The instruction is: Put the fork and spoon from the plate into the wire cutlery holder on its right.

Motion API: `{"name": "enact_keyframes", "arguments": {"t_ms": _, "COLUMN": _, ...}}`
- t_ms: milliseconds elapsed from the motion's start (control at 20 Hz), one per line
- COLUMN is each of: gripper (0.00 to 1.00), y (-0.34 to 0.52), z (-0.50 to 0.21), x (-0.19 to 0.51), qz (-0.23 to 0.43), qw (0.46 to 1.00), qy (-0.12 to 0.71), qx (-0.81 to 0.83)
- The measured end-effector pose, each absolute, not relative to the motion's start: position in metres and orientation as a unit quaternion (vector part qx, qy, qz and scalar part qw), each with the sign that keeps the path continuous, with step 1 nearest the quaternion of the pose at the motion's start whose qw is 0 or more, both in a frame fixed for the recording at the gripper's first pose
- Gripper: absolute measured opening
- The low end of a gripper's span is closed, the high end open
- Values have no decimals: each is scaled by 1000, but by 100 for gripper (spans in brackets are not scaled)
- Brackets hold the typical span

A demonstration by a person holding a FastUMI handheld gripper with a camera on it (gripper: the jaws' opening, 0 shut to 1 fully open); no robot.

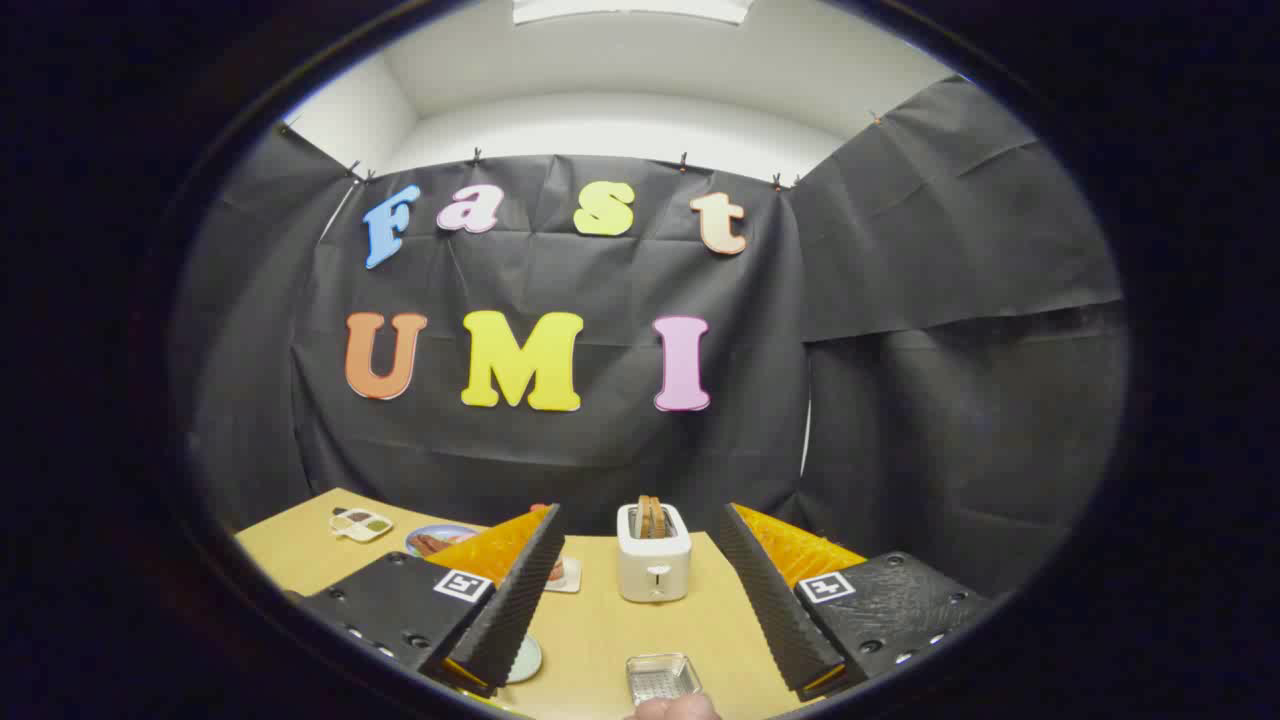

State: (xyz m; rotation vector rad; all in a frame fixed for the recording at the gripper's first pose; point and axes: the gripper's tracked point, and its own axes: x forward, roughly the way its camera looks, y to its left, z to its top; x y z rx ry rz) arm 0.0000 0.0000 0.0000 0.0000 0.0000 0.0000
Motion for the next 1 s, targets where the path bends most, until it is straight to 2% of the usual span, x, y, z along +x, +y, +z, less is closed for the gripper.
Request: {"name": "enact_keyframes", "arguments": {"t_ms": 1000, "gripper": 95, "y": 27, "z": 3, "x": -3, "qz": 34, "qw": 999, "qy": 1, "qx": -14}}
